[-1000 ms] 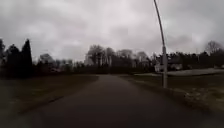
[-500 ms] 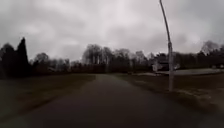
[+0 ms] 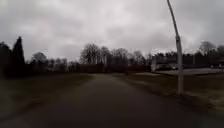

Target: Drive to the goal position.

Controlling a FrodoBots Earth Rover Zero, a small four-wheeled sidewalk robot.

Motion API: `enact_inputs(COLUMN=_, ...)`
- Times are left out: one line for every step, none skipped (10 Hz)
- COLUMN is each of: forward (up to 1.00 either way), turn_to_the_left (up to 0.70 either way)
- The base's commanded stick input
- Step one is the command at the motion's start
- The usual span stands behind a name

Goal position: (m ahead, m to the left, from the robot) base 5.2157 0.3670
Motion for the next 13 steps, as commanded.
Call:
enact_inputs(forward=1.00, turn_to_the_left=0.00)
enact_inputs(forward=1.00, turn_to_the_left=0.00)
enact_inputs(forward=1.00, turn_to_the_left=0.00)
enact_inputs(forward=1.00, turn_to_the_left=0.00)
enact_inputs(forward=1.00, turn_to_the_left=0.00)
enact_inputs(forward=1.00, turn_to_the_left=0.08)
enact_inputs(forward=1.00, turn_to_the_left=0.37)
enact_inputs(forward=1.00, turn_to_the_left=0.40)
enact_inputs(forward=1.00, turn_to_the_left=0.40)
enact_inputs(forward=1.00, turn_to_the_left=0.40)
enact_inputs(forward=1.00, turn_to_the_left=0.40)
enact_inputs(forward=1.00, turn_to_the_left=0.40)
enact_inputs(forward=1.00, turn_to_the_left=0.40)
